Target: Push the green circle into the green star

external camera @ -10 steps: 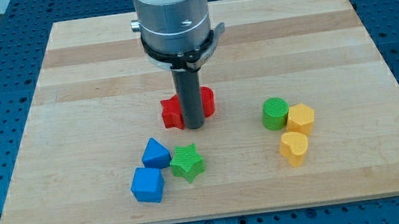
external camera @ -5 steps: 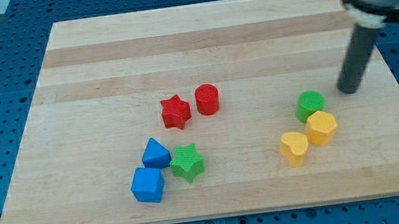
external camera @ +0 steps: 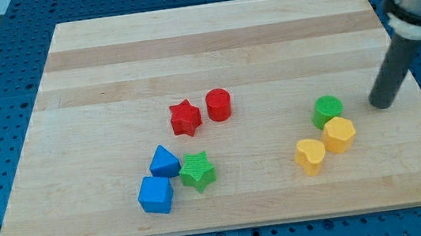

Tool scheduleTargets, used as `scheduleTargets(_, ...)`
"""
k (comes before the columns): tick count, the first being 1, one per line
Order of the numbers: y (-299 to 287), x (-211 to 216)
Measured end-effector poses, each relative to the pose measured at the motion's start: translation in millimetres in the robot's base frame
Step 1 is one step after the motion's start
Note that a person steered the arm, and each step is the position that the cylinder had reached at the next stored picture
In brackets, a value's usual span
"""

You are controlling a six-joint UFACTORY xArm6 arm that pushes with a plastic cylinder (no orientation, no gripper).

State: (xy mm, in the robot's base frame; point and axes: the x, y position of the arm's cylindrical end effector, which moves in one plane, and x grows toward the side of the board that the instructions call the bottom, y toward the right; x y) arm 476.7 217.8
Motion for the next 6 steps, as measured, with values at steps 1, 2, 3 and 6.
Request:
scheduleTargets(1, -44.2, 0.5)
scheduleTargets(2, -93.1, 0.8)
scheduleTargets(3, -121.4, 4.3)
scheduleTargets(6, -88.1, 8.5)
